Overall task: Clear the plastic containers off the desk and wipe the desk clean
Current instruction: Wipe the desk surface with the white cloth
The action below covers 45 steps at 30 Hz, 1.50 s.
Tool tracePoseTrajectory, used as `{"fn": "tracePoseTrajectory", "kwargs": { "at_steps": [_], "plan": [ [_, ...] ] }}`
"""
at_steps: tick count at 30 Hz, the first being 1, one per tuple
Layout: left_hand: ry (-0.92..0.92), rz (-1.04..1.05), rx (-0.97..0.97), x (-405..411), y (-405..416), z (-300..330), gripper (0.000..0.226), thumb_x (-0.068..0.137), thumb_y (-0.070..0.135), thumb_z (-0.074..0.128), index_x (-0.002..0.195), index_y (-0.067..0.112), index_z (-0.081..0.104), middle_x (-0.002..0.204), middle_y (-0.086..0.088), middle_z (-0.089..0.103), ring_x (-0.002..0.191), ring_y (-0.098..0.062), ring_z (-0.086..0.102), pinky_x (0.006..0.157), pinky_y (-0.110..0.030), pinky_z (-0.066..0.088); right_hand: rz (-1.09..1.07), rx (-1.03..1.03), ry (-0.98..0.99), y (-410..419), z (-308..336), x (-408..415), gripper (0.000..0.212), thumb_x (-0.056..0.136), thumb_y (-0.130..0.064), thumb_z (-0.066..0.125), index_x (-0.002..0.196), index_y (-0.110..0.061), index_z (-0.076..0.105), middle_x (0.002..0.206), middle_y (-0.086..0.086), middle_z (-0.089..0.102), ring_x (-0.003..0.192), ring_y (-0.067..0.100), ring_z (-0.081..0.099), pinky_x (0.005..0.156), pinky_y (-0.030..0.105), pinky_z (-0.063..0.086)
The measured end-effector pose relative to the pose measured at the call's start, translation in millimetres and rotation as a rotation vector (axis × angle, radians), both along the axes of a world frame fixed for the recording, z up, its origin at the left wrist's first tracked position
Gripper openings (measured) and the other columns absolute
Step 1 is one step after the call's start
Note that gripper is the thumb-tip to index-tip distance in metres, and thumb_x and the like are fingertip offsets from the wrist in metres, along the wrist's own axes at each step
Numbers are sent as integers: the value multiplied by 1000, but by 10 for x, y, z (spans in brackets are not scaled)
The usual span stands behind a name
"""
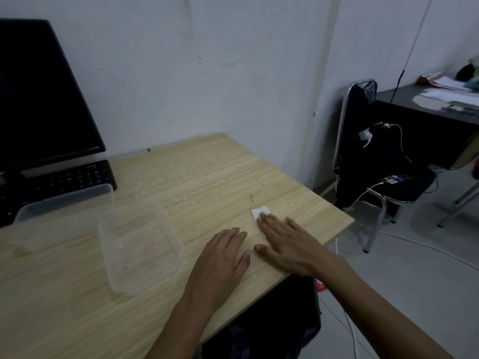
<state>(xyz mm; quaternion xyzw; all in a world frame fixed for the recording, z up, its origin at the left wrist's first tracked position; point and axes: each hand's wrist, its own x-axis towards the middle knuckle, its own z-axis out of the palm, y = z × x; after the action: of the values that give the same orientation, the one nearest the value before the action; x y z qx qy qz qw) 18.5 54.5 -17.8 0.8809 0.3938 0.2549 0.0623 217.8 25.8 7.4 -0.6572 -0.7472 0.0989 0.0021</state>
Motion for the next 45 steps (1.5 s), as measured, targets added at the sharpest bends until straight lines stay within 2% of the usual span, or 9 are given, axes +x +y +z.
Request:
{"fn": "tracePoseTrajectory", "kwargs": {
  "at_steps": [3,8,15,20,25,29,34,38,45],
  "plan": [
    [-38,-5,-42,-11,-4,18,61,91,54,22,133,22,53,138,6,50,129,-6,41,106,-17,24,-50,-12,-21,-66,-6,156,86,82,-71,1,153,-23,-8,159,-8,-13,141,-2,-14,117,32,-6],
    [-44,-7,-79,3,11,29,65,91,56,20,135,21,52,140,6,50,130,-5,39,110,-19,26,-223,-41,-27,260,50,467,74,96,-61,12,153,-18,-7,161,-2,-10,146,8,-8,118,37,-4],
    [-58,-11,-130,-16,-2,45,56,94,52,30,138,22,49,143,8,46,133,-3,35,111,-19,26,-45,21,-4,210,-15,3,68,99,-55,15,153,-20,-5,160,-4,-9,146,5,-9,118,34,-7],
    [-93,-25,-128,-16,-5,32,66,89,58,20,136,23,50,140,9,47,131,-1,36,109,-16,25,-206,-2,-54,143,11,366,70,98,-58,13,153,-19,-6,161,-3,-9,147,8,-7,117,36,-5],
    [-132,-17,-137,-9,-16,82,57,90,55,29,132,24,52,135,13,50,126,3,38,103,-9,25,-311,-20,-9,536,27,591,75,97,-60,15,153,-15,-5,161,1,-8,147,11,-6,119,40,-2],
    [-126,-16,-143,-18,-21,101,43,96,42,45,134,24,51,138,13,47,127,4,35,100,-5,20,-217,-43,27,749,73,402,72,99,-57,16,153,-15,-6,161,1,-8,147,11,-6,120,40,-3],
    [-138,-11,-146,-32,-19,76,43,96,42,45,136,27,48,140,15,44,129,6,31,101,-6,18,-84,-17,-5,445,15,264,68,99,-56,15,153,-20,-5,160,-4,-9,146,6,-7,119,37,-5],
    [-157,-17,-149,-37,-20,70,42,96,42,45,135,26,49,139,16,45,129,7,31,101,-4,17,-188,-16,-37,362,-1,579,68,98,-58,12,153,-22,-6,159,-7,-10,146,6,-6,118,36,-4],
    [-175,-15,-141,-28,-26,85,39,96,40,47,131,25,53,136,14,49,127,4,36,102,-7,22,-286,-53,-33,973,32,785,72,98,-59,14,154,-17,-3,162,-1,-7,147,10,-5,118,43,-1]
  ]
}}
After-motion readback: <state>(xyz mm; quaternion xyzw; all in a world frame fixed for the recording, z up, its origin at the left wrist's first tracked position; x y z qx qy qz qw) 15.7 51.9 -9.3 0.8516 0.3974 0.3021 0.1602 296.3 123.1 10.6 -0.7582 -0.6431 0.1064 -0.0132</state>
